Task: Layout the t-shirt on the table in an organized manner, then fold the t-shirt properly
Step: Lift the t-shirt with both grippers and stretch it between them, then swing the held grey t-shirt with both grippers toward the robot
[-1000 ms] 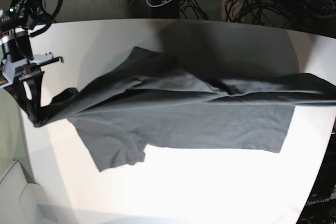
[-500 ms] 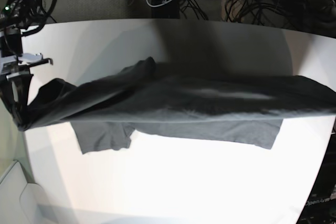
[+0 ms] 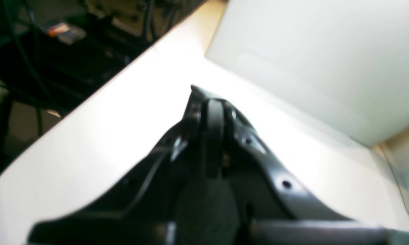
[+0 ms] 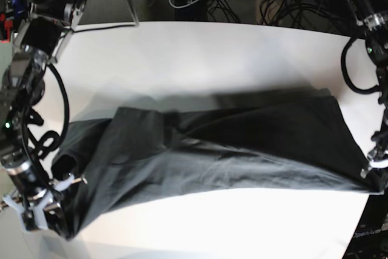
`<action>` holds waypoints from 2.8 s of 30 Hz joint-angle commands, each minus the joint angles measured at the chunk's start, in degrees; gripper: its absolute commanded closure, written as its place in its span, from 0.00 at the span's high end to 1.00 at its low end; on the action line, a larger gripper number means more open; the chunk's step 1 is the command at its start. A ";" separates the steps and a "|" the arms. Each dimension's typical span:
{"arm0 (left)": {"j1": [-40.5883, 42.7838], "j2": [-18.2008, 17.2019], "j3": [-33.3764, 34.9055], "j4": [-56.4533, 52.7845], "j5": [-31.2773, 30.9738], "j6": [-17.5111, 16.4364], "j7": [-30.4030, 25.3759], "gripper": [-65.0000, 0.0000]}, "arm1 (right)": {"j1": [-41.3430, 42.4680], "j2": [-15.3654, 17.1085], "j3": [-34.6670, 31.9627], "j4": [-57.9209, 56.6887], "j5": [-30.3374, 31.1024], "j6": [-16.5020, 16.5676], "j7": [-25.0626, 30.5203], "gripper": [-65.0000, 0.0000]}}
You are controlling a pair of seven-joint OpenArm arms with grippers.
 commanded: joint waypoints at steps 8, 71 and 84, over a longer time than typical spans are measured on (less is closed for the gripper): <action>-23.67 -2.00 11.82 -15.63 5.31 -0.52 -2.20 0.00 | 21.41 2.52 -8.17 -18.21 -0.68 -0.70 0.69 0.00; 5.43 -5.07 1.44 5.21 -1.72 -0.61 7.38 0.00 | -21.23 9.55 8.44 6.58 1.78 4.97 -2.04 0.00; -28.94 -4.46 24.47 -14.04 11.20 -0.61 12.57 0.00 | 22.55 2.96 -1.23 -33.42 -21.87 4.97 -1.25 0.00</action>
